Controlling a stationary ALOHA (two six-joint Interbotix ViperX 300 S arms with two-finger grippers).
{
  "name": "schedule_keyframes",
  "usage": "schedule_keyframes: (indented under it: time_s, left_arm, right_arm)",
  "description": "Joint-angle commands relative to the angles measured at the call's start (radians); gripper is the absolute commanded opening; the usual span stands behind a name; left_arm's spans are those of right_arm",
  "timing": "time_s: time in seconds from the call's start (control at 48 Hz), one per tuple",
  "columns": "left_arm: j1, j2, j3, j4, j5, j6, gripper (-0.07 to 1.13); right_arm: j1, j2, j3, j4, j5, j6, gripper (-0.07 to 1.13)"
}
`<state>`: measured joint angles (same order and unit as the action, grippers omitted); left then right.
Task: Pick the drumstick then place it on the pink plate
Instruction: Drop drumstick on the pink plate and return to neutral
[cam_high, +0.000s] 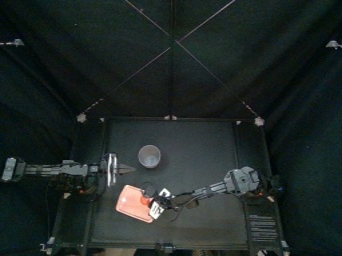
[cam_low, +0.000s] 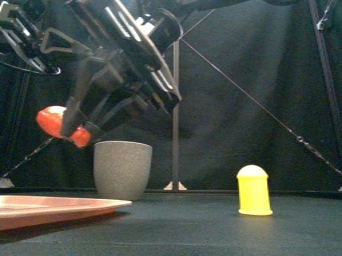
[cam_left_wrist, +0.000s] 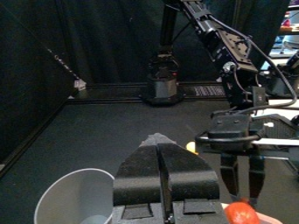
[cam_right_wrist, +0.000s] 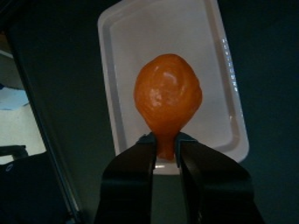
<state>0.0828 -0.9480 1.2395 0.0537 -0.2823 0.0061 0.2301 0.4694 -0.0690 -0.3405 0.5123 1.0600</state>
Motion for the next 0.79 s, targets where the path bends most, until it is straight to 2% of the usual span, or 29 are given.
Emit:
schedule_keyframes:
  time_s: [0.021, 0.25, 0.354, 0.521, 0.792]
  left_arm:
    - [0.003, 0.003, -0.015, 0.003, -0.011, 0.0, 0.06]
    - [0.003, 0.003, -0.014, 0.003, -0.011, 0.0, 0.06]
    - [0.003, 0.003, -0.011, 0.003, -0.011, 0.0, 0.06]
    - [0.003, 0.005, -0.006, 0.002, -0.011, 0.0, 0.06]
    - [0.003, 0.003, -0.005, 0.0, -0.011, -0.002, 0.06]
  right_arm:
    - [-0.005, 0.011, -0.071, -0.02, 0.002, -0.002, 0.57]
    - [0.0, 0.057, -0.14, -0.035, 0.054, -0.054, 0.88]
    - [0.0, 0.074, -0.167, -0.038, 0.107, -0.057, 0.97]
    - [0.003, 0.083, -0.202, -0.064, 0.219, -0.058, 0.97]
    - [0.011, 0.067, -0.21, -0.15, 0.239, -0.026, 0.97]
